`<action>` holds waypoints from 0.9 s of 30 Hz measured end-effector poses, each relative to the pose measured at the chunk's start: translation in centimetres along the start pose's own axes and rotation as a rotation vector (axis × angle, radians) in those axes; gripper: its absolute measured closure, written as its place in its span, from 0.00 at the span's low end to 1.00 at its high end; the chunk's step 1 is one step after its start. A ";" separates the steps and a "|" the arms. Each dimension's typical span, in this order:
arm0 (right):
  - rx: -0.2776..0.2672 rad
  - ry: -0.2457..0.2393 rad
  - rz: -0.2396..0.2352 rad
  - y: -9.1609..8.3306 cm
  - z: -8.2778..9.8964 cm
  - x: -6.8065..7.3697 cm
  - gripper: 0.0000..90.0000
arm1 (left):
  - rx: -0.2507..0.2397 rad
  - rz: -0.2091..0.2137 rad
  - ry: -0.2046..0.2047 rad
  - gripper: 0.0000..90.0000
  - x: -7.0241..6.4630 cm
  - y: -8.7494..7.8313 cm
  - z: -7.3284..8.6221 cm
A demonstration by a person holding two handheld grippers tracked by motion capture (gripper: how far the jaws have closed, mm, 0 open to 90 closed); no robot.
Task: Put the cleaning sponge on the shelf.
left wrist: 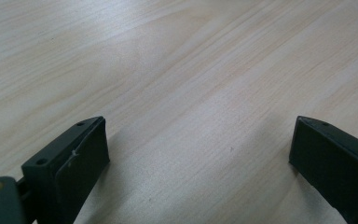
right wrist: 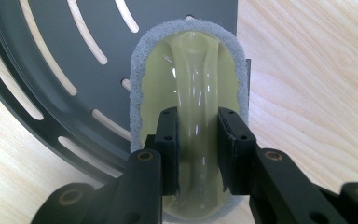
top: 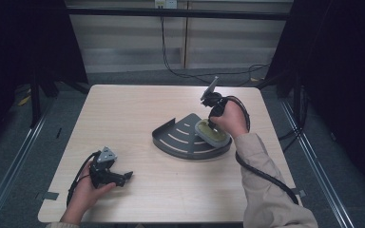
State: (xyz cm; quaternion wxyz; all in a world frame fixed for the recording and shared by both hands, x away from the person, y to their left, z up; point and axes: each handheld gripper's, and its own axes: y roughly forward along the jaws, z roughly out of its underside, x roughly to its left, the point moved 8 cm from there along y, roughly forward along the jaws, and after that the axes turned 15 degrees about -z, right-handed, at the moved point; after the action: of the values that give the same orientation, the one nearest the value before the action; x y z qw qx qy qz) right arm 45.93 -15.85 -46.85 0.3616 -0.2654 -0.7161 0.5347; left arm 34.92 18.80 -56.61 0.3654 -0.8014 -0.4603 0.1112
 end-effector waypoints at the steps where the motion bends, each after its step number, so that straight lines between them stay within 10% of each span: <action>1: -0.002 0.000 -0.004 0.1 0.0 0.0 0.79 | 0.000 0.000 0.000 0.05 0.0 0.0 0.0; 27: -0.007 0.015 -0.017 1.2 0.3 -0.1 0.79 | -0.004 -0.001 0.001 0.05 0.0 0.0 0.0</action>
State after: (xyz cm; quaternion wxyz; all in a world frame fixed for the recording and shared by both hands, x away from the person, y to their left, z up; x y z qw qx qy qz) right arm 45.77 -15.75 -48.04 0.3703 -0.2646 -0.7177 0.5271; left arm 34.93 18.82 -56.60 0.3643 -0.8019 -0.4608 0.1095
